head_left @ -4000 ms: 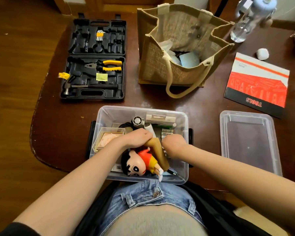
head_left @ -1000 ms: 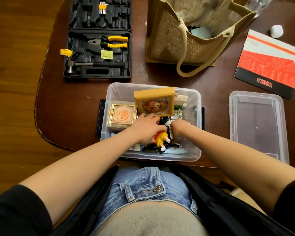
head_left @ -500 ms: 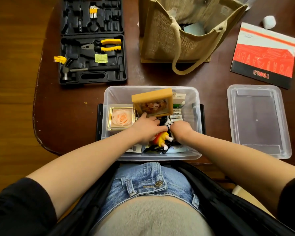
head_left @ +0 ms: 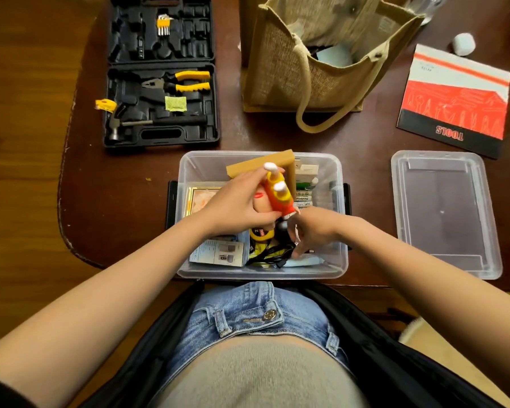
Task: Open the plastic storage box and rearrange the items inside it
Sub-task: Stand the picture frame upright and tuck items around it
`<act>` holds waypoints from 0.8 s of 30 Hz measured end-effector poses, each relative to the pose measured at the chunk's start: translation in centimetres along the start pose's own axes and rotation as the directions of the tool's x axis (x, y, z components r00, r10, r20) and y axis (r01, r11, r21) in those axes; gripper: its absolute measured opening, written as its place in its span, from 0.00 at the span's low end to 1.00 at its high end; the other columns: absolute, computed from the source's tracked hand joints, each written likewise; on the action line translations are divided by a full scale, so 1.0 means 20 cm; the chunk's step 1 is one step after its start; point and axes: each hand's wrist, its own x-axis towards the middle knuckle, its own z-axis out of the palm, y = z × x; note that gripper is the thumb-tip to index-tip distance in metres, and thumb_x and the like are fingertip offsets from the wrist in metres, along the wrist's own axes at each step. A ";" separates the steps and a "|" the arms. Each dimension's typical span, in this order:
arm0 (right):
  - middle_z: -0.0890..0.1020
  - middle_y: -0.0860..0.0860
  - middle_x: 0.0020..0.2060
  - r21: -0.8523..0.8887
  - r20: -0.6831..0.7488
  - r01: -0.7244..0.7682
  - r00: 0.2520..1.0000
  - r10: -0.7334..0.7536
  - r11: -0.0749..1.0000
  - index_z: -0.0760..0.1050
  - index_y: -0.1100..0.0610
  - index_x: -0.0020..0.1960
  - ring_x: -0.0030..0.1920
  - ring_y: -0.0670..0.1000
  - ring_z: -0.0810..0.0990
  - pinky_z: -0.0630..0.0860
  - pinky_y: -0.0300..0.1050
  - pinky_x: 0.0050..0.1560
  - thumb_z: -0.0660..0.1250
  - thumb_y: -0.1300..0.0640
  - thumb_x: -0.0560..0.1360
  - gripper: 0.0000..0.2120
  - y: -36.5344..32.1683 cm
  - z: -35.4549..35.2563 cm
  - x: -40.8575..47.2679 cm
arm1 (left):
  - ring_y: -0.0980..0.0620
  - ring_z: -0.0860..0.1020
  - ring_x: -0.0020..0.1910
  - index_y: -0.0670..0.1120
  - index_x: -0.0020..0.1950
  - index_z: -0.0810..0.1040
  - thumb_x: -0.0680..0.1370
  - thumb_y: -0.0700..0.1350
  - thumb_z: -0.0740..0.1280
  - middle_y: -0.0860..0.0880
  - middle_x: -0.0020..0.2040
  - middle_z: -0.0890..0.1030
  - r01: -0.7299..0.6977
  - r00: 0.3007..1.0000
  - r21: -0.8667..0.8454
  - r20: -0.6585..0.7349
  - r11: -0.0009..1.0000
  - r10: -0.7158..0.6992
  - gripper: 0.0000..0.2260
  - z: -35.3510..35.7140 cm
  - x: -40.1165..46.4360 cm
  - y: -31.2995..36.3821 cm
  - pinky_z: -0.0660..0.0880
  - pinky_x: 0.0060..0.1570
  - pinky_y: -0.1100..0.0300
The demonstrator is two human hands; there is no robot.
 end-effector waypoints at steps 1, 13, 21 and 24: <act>0.80 0.47 0.42 0.019 0.000 0.028 1.000 -0.028 0.999 0.77 0.51 0.52 0.42 0.51 0.77 0.72 0.44 0.40 0.76 0.47 0.66 0.18 -0.01 0.02 0.00 | 0.55 0.77 0.56 0.53 0.65 0.69 0.67 0.56 0.73 0.54 0.59 0.77 0.023 0.999 -0.074 -0.030 0.997 -0.026 0.29 -0.02 -0.02 0.00 0.76 0.54 0.50; 0.70 0.44 0.28 0.261 -0.016 0.112 0.994 -0.111 0.959 0.69 0.52 0.34 0.30 0.43 0.68 0.66 0.38 0.36 0.70 0.51 0.73 0.13 0.03 0.02 0.01 | 0.51 0.74 0.51 0.47 0.61 0.68 0.75 0.58 0.65 0.52 0.53 0.74 0.474 0.780 -0.116 -0.404 0.873 -0.478 0.21 -0.17 -0.10 -0.18 0.69 0.47 0.55; 0.82 0.51 0.44 0.222 -0.414 0.056 0.909 0.042 0.973 0.79 0.58 0.51 0.45 0.50 0.79 0.77 0.48 0.48 0.70 0.53 0.73 0.11 -0.03 0.01 0.03 | 0.43 0.74 0.58 0.45 0.63 0.74 0.77 0.61 0.58 0.43 0.60 0.75 0.509 0.792 0.103 -0.445 0.855 -0.418 0.23 -0.22 -0.02 -0.17 0.70 0.52 0.52; 0.80 0.49 0.43 0.062 -0.639 -0.072 0.763 0.095 0.995 0.75 0.55 0.47 0.45 0.51 0.78 0.75 0.46 0.41 0.70 0.50 0.72 0.11 -0.07 0.04 0.01 | 0.46 0.72 0.62 0.48 0.71 0.67 0.77 0.61 0.60 0.45 0.66 0.72 0.483 0.782 0.037 -0.469 0.875 -0.411 0.26 -0.21 -0.05 -0.17 0.70 0.58 0.50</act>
